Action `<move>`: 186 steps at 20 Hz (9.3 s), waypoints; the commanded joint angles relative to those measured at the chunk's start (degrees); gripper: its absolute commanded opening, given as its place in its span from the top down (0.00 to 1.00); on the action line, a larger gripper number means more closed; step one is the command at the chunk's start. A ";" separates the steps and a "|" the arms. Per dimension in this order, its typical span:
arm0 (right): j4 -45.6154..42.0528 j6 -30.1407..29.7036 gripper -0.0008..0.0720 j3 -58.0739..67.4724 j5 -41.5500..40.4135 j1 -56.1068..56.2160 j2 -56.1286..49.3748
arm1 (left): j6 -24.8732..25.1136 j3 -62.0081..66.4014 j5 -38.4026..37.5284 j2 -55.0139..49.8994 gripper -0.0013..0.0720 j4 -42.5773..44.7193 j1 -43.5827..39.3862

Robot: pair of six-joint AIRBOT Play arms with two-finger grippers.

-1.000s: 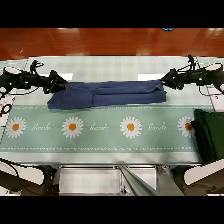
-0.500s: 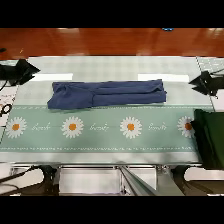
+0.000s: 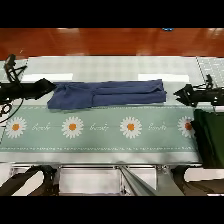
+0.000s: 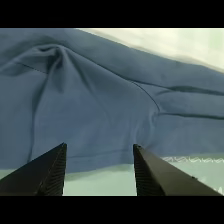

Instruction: Fold the shirts.

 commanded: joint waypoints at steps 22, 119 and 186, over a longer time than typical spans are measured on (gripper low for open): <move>-14.51 5.22 0.95 16.39 11.87 14.16 8.11 | 1.51 -1.27 7.82 -1.95 0.96 -9.01 -10.38; -1.27 16.13 0.95 30.62 5.35 43.87 -3.39 | 1.18 -8.35 -10.71 9.40 0.95 -0.39 5.35; -58.12 33.92 0.95 19.76 14.25 43.91 10.60 | -22.84 19.82 -11.32 -8.52 0.95 33.88 -21.27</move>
